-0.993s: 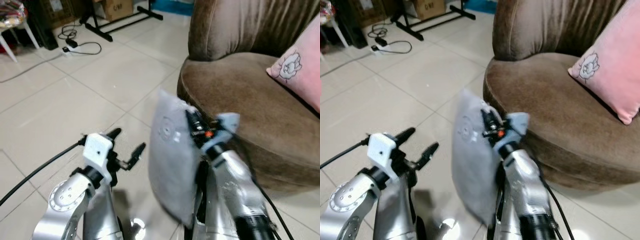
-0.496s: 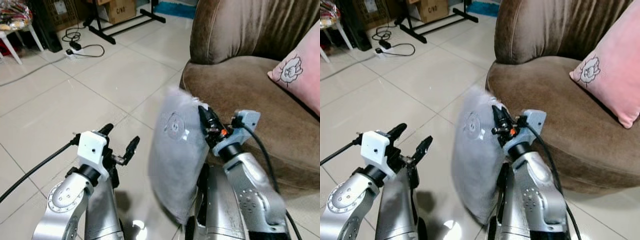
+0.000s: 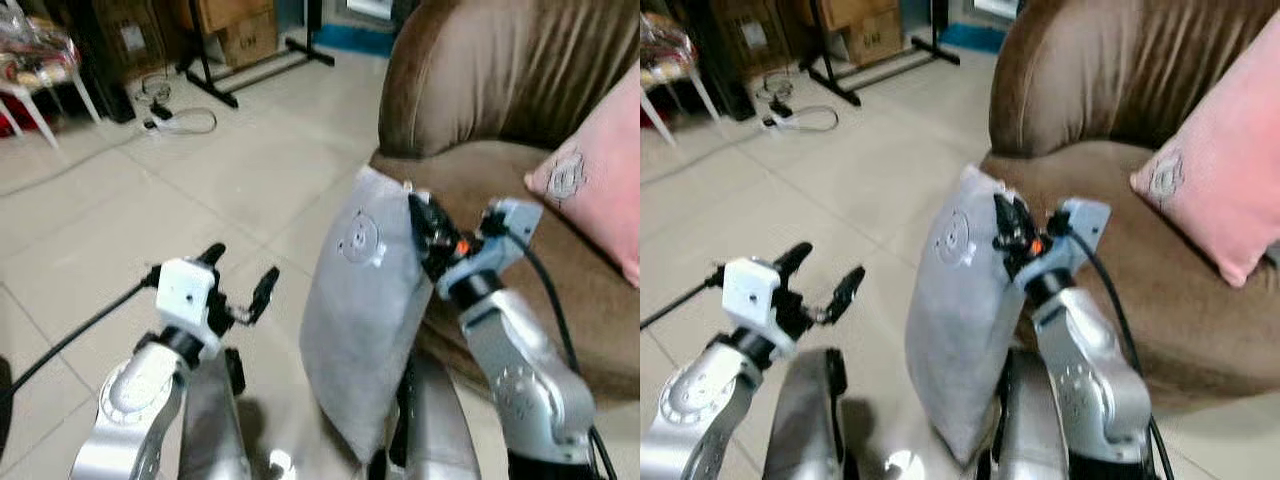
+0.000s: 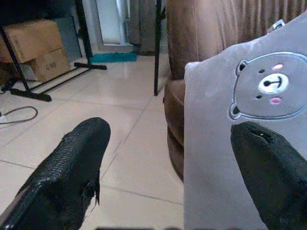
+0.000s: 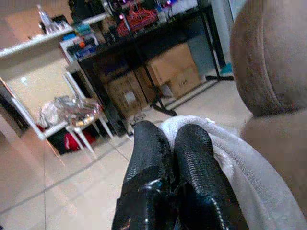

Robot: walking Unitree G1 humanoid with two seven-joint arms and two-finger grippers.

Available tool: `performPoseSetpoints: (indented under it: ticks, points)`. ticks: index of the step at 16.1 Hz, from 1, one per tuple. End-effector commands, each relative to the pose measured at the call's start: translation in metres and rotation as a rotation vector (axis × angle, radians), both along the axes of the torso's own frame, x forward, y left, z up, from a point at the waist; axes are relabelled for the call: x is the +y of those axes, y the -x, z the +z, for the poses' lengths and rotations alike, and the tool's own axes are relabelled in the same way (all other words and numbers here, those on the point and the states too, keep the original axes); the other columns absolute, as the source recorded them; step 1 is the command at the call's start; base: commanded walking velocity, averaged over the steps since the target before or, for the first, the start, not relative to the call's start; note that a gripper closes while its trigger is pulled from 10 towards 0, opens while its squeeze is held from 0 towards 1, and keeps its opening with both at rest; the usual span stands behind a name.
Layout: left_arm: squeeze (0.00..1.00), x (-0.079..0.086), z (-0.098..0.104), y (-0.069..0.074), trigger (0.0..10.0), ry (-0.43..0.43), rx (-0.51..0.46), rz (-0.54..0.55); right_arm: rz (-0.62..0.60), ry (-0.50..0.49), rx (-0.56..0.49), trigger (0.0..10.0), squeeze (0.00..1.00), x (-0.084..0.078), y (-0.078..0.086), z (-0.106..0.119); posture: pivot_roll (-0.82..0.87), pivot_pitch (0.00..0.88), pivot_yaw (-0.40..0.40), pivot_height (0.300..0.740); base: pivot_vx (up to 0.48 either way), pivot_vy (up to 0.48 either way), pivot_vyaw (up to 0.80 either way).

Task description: Move the pillow to the sofa from floor

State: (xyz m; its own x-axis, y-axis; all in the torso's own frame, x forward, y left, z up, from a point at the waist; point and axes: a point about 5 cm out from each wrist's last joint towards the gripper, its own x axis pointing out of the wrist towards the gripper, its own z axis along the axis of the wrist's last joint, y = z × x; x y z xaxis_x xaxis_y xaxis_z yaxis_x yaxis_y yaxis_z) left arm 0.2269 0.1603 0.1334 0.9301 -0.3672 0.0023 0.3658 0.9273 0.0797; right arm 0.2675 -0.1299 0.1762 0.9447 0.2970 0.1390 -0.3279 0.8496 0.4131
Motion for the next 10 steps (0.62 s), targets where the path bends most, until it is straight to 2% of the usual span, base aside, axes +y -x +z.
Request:
performPoseSetpoints:
  ticks: [1, 6, 10]
  points:
    - [0.0, 0.0, 0.004, 0.0, 10.0, -0.009, -0.021, 0.006, -0.005, -0.018, -0.067, 10.0, 0.0, -0.002, 0.001, 0.017, -0.04, 0.0, -0.02, 0.529, 0.0, 0.0, 0.0]
    - [0.0, -0.001, 0.005, -0.003, 10.0, -0.007, -0.025, 0.009, -0.076, -0.09, -0.164, 10.0, 0.0, -0.013, -0.011, 0.058, -0.04, 0.0, -0.019, 0.584, 0.0, 0.0, 0.0]
    - [0.0, 0.0, 0.006, -0.005, 10.0, -0.005, -0.033, 0.029, -0.1, -0.098, -0.164, 10.0, 0.0, -0.019, -0.016, 0.064, -0.04, 0.0, -0.025, 0.624, 0.0, 0.0, 0.0]
